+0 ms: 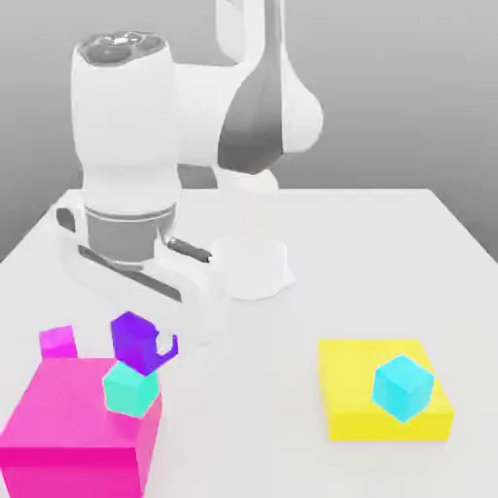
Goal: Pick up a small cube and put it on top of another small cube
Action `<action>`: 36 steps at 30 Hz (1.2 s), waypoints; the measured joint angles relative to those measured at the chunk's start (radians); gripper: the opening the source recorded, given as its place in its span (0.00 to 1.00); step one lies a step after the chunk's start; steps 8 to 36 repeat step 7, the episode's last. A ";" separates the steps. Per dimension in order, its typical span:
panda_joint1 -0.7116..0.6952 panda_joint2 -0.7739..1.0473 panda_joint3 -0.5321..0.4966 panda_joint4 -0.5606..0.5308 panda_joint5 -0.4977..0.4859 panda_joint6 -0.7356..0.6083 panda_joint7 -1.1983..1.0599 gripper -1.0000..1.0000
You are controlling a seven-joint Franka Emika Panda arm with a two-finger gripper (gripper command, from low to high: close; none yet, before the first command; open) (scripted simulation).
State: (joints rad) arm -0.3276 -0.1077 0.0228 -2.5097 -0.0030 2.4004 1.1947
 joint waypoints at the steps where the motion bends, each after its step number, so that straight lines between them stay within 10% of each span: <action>1: -0.004 0.018 -0.003 -0.012 0.005 0.031 -0.001 0.00; 3: -0.009 0.074 -0.002 -0.034 0.006 0.109 -0.001 0.00; 4: -0.009 0.094 -0.002 -0.040 0.006 0.136 -0.001 1.00; 36: -0.009 0.094 -0.002 -0.040 0.006 0.136 -0.001 1.00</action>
